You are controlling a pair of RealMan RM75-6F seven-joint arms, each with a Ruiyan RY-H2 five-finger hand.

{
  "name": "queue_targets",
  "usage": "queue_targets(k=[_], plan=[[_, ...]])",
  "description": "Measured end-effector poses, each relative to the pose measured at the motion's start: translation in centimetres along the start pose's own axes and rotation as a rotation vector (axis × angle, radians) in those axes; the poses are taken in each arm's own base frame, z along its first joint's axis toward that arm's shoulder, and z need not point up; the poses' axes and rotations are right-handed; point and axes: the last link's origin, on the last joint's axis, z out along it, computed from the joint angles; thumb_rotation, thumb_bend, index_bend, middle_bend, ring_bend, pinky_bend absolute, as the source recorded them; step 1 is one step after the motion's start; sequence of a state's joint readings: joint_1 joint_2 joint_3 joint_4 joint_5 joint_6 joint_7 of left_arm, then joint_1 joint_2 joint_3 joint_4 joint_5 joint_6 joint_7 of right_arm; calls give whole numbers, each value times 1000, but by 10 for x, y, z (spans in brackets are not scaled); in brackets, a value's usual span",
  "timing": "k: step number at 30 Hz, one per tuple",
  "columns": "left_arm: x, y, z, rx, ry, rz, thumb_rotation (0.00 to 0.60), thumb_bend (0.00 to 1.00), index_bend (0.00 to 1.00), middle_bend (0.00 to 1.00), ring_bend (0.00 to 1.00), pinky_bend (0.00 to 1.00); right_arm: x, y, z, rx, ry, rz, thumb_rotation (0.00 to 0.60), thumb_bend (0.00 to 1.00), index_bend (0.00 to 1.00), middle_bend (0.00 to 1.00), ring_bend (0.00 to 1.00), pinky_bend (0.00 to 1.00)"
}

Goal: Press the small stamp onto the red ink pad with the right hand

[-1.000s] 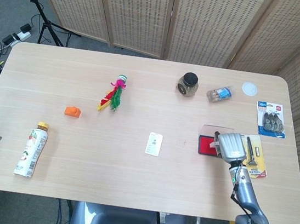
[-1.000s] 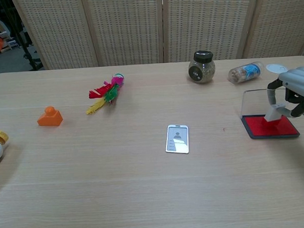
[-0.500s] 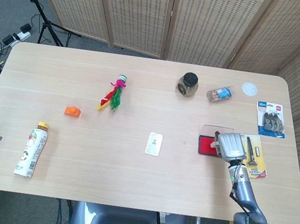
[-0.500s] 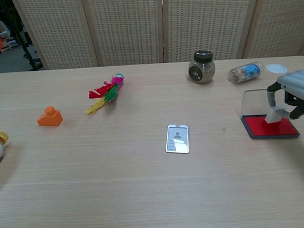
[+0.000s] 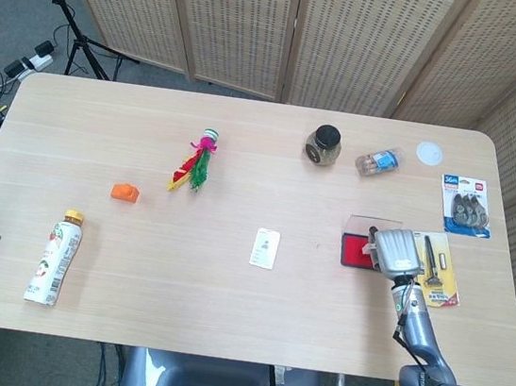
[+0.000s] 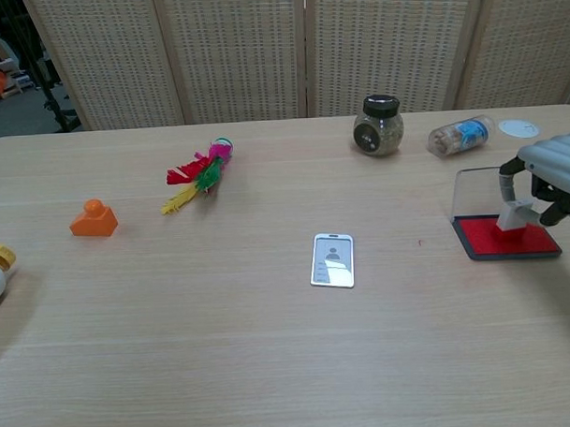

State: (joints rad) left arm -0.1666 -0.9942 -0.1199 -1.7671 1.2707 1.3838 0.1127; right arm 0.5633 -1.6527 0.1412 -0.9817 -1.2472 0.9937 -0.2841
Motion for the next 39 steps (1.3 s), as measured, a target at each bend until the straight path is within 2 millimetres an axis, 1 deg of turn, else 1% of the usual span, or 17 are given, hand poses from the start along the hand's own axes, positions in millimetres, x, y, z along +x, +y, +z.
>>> queue_targets(k=[6,13,18,21,28,31,34,39], plan=[[0,0,0,0,1,0,600,0,0,0,0,0,-1,1,1,-6,-2,-1,600,542,576,1000,1000,1000],[0,0,-1,-1,1,-4,600,0,0,0,0,0,3,1,-1,-3,12,-2,600,543,576,1000,1000,1000],[2,0,-2,-3,4,-7,600,0,0,0,0,0,13,0,-5,9,45,4,600,543,576,1000,1000,1000],[2,0,-2,-6,4,-8,600,0,0,0,0,0,24,-2,-9,25,76,10,600,542,576,1000,1000,1000],[3,0,-4,-11,7,-13,600,0,0,0,0,0,53,-7,-27,71,142,8,600,542,576,1000,1000,1000],[4,0,-4,-13,11,-16,600,0,0,0,0,0,60,-11,-37,95,158,-1,600,546,576,1000,1000,1000],[5,0,-6,-18,11,-18,600,0,0,0,0,0,62,-17,-51,133,160,-14,600,555,576,1000,1000,1000],[4,1,-7,-26,7,-16,600,0,0,0,0,0,48,-28,-74,206,124,-52,600,556,576,1000,1000,1000]])
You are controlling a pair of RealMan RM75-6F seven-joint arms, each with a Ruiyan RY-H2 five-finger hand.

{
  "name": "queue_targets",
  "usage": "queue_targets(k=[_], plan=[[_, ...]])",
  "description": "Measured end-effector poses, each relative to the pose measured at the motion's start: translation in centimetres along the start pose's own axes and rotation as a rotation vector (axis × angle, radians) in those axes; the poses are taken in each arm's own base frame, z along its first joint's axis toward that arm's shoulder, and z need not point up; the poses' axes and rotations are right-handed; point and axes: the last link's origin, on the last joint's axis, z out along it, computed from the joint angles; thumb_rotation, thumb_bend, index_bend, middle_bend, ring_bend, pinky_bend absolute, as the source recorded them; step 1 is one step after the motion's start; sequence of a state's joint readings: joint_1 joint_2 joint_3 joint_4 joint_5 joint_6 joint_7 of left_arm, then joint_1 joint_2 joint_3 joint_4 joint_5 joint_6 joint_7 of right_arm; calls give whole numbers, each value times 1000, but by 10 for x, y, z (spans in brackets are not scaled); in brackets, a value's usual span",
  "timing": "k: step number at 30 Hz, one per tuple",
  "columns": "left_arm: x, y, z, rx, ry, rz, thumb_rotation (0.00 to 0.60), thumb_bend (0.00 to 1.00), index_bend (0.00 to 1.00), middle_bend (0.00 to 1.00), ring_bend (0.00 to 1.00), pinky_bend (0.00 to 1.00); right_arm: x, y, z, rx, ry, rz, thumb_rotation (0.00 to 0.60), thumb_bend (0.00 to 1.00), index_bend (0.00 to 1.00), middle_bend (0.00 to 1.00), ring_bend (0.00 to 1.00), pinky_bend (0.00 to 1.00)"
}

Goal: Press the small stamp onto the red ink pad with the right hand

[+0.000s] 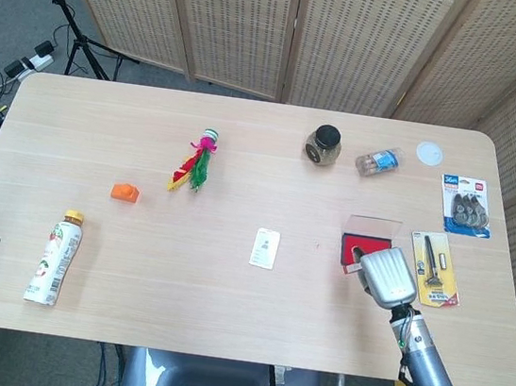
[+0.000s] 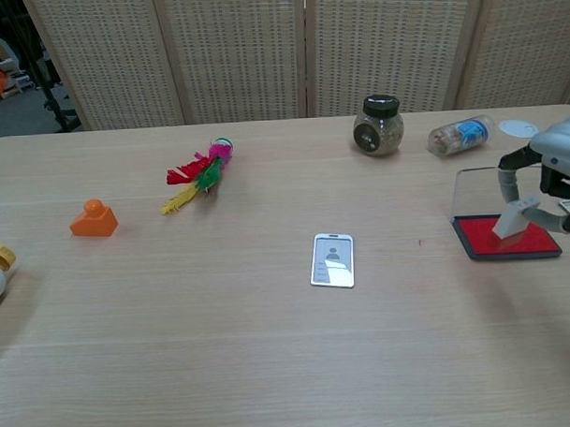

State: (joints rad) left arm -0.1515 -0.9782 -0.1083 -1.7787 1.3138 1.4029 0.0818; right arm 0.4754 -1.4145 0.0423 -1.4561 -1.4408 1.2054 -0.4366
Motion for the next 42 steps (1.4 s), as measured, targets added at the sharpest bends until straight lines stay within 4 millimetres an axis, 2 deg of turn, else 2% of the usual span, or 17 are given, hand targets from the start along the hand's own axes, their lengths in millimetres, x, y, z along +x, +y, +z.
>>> queue_targets(k=[5,11,16,25,31,42], plan=[[1,0,-1,0,3,-3,600,0,0,0,0,0,-16,-14,-8,43,-31,-24,600,555,576,1000,1000,1000],[0,-1,-1,2,-1,-2,600,0,0,0,0,0,-34,-27,-6,55,-65,-29,600,554,576,1000,1000,1000],[0,-2,-1,3,-3,-1,600,0,0,0,0,0,-43,-29,-3,49,-76,-31,600,555,576,1000,1000,1000],[-2,-1,0,3,-7,3,600,0,0,0,0,0,-52,-26,0,37,-88,-15,600,543,573,1000,1000,1000],[-2,-1,0,5,-4,3,600,0,0,0,0,0,-53,-27,1,44,-91,1,600,517,502,1000,1000,1000],[-1,-1,0,6,-2,2,600,0,0,0,0,0,-53,-28,0,53,-90,0,600,517,449,1000,1000,1000]])
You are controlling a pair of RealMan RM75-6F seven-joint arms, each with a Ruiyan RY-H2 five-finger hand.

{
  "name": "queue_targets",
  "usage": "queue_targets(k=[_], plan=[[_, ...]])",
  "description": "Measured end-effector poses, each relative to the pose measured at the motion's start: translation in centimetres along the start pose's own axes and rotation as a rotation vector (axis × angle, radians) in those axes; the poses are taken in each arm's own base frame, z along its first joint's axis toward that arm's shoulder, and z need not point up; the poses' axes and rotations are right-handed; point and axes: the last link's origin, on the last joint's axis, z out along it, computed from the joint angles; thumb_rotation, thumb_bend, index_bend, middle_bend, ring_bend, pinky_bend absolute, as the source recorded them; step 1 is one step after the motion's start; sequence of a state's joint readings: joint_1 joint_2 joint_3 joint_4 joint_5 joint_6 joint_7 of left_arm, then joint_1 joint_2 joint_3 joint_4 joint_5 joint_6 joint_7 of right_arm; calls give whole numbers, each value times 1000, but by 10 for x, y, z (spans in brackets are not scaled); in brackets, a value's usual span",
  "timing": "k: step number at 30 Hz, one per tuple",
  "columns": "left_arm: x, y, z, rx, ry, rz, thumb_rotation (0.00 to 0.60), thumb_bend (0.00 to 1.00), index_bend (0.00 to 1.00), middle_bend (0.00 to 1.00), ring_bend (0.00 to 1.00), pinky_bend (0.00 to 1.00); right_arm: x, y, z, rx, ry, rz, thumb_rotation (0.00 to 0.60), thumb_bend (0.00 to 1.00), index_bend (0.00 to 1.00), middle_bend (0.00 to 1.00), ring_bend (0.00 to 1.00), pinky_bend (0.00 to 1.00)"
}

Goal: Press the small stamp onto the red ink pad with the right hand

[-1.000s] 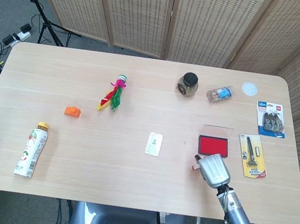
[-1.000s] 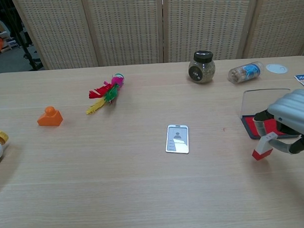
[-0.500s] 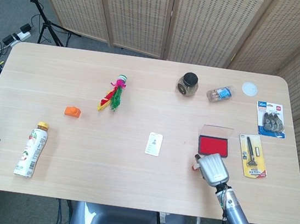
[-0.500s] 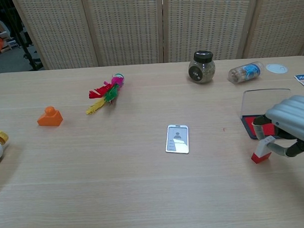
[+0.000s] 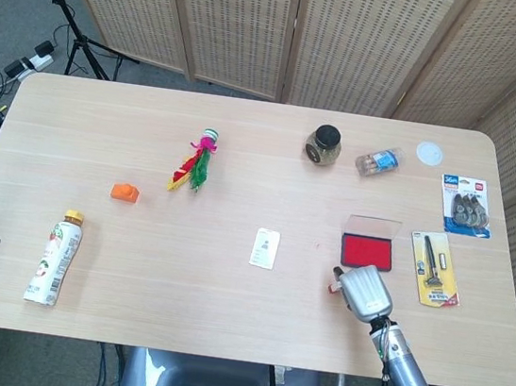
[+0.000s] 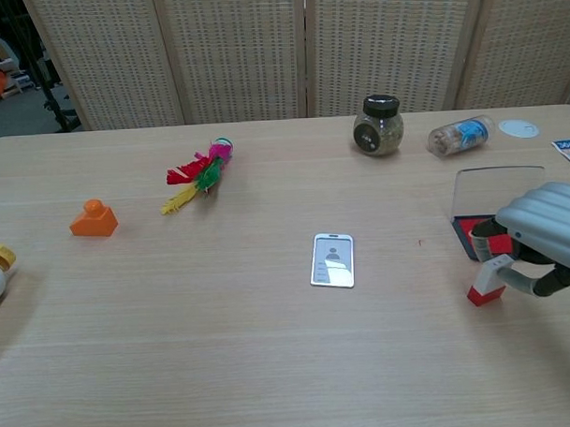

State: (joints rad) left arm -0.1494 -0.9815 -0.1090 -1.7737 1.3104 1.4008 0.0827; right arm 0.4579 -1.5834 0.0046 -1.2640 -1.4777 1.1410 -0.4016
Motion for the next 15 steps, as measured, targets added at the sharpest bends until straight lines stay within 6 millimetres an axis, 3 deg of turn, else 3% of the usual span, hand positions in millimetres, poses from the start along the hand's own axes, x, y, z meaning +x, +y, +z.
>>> queue_targets(k=[15], plan=[[0,1,-1,-4,2,2,600,0,0,0,0,0,5,1,-4,9,9,-2,600,517,414,1000,1000,1000]])
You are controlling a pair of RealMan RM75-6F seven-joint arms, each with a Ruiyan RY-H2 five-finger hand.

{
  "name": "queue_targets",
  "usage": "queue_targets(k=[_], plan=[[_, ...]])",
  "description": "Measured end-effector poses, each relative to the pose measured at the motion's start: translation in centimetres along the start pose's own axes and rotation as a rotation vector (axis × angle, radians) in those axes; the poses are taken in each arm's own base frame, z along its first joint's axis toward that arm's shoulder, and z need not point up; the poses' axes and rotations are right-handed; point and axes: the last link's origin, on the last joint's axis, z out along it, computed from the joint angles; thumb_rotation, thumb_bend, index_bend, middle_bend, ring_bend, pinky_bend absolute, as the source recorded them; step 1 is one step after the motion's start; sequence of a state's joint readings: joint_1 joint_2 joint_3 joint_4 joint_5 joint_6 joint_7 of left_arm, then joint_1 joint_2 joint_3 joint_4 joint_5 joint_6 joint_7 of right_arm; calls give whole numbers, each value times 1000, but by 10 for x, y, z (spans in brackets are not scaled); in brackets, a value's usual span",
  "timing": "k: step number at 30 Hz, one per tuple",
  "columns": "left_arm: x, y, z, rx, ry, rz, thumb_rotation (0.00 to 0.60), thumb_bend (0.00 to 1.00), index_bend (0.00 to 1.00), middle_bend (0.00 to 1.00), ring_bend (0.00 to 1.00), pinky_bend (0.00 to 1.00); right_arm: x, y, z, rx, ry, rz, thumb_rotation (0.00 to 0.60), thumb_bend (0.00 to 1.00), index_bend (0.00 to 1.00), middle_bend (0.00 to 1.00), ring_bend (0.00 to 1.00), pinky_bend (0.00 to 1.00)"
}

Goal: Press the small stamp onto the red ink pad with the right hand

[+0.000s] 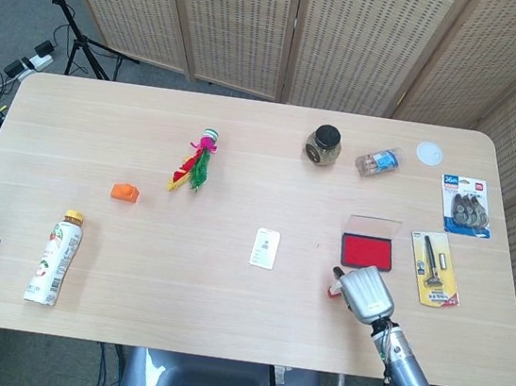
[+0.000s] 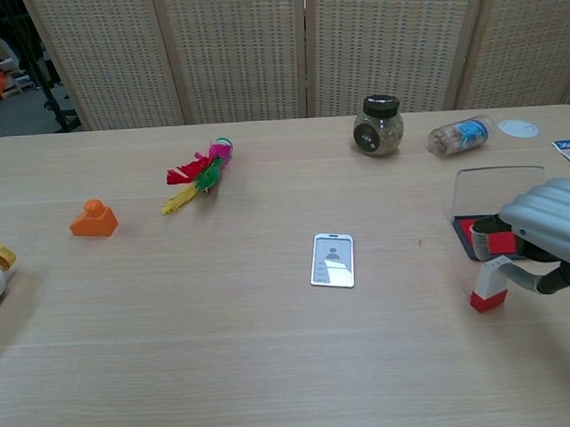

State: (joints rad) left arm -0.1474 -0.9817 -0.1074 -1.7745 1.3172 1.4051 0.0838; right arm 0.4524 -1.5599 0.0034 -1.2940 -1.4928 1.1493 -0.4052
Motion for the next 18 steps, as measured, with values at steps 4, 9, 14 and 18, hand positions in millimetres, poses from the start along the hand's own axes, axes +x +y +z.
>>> queue_targets(k=[4,9,14,18], plan=[[0,0,0,-1,1,-1,600,0,0,0,0,0,0,0,0,1,0,3,600,517,414,1000,1000,1000],[0,0,0,0,-1,-1,600,0,0,0,0,0,2,-1,-3,7,4,-2,600,517,412,1000,1000,1000],[0,0,0,-1,-5,-1,600,0,0,0,0,0,5,-1,-8,14,7,-10,600,517,411,1000,1000,1000],[0,1,-1,-4,-3,-2,600,0,0,0,0,0,8,-1,-11,19,20,-14,600,517,404,1000,1000,1000]])
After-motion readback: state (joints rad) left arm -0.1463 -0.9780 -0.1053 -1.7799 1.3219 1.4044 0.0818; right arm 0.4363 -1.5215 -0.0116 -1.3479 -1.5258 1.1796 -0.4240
